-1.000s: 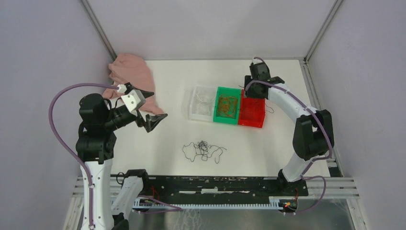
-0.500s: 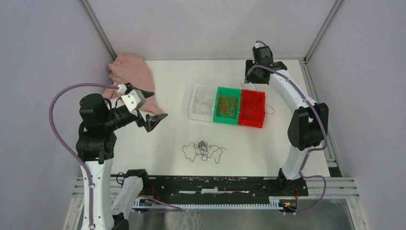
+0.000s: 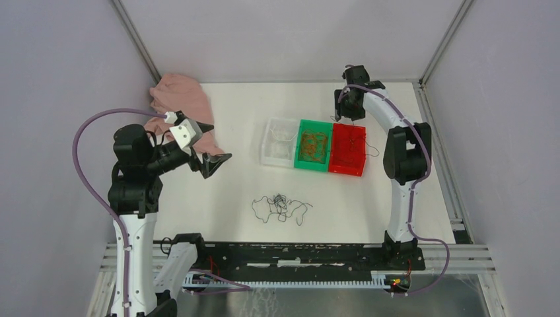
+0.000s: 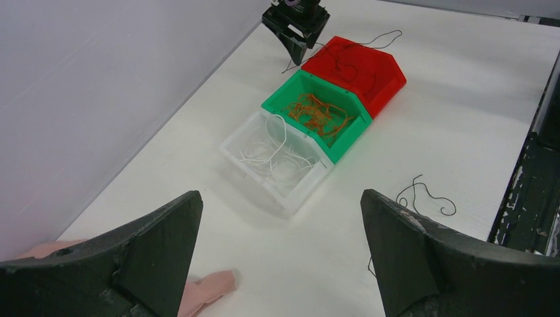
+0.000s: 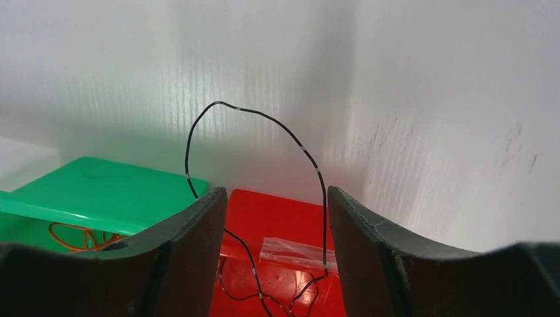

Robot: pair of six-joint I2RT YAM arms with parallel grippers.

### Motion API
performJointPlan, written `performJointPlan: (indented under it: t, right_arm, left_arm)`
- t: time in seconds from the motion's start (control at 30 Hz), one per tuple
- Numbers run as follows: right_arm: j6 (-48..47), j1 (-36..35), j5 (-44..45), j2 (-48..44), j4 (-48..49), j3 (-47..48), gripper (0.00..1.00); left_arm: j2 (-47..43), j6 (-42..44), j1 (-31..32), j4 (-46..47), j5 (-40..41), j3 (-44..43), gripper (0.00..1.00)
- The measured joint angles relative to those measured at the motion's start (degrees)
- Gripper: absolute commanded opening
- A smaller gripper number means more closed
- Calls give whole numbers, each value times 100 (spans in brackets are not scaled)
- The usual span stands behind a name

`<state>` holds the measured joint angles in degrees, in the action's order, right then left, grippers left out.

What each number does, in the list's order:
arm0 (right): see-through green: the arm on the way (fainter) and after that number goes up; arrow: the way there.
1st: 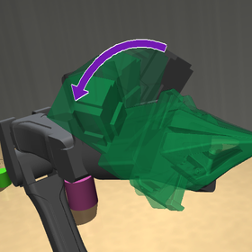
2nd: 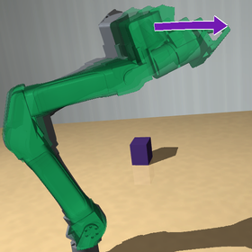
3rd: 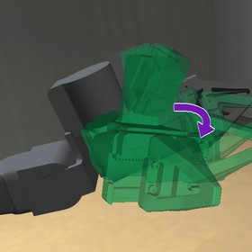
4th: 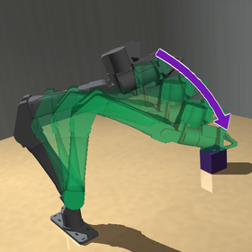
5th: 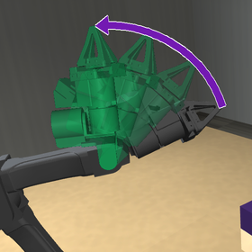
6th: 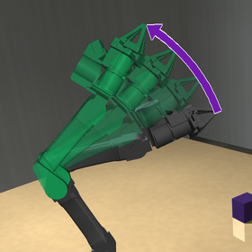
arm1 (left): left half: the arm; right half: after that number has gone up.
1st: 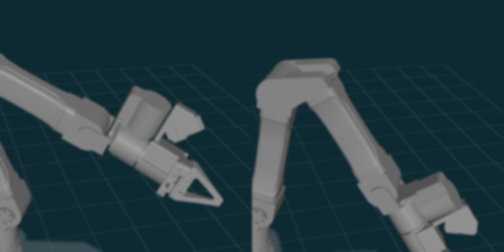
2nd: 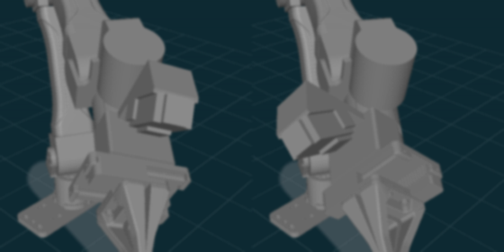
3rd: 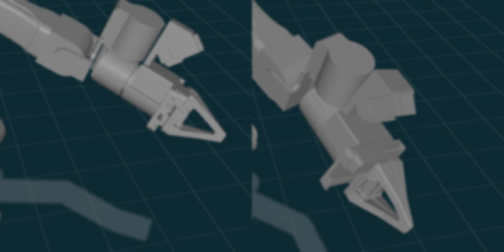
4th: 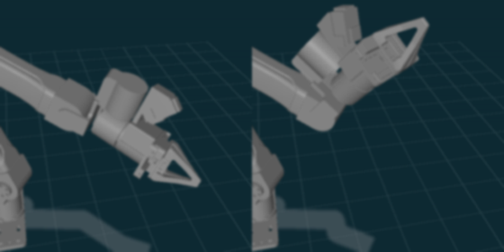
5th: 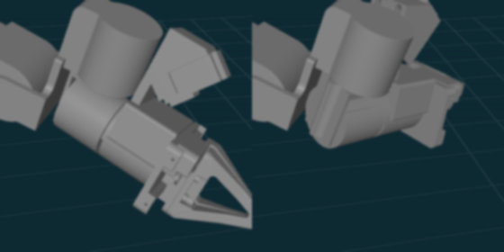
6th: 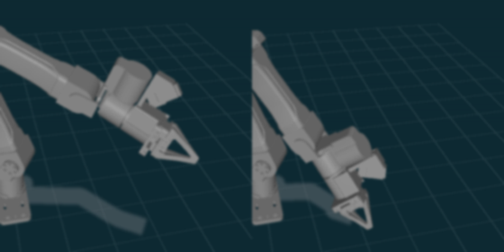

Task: Untangle the cables
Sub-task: Pick up the cable at the center of the board, then place the cable in the bin.

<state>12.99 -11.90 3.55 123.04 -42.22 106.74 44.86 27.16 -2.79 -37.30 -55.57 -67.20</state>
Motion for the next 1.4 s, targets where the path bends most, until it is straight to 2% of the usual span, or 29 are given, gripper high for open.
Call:
performJointPlan:
  t: [0.13,0.37,0.6,1.0,1.2,1.4]
  right_arm:
    - [52,42,-214,70,17,0,44]
    - [382,162,-669,98,190,-7,1]
    - [826,492,-955,-308,562,-400,0]
    - [1027,549,-938,-2564,1375,-2179,0]
    - [898,476,-693,-2592,1342,-2911,0]
    - [662,232,-249,-2286,1237,-2968,0]
  left_arm:
    - [26,0,0,17,0,0,95]
    - [26,0,0,17,2,0,95]
    - [26,0,-2,20,2,-2,95]
    - [24,0,0,24,0,-35,95]
    - [20,0,-2,22,0,-35,95]
    - [-4,0,-2,24,-2,-35,95]
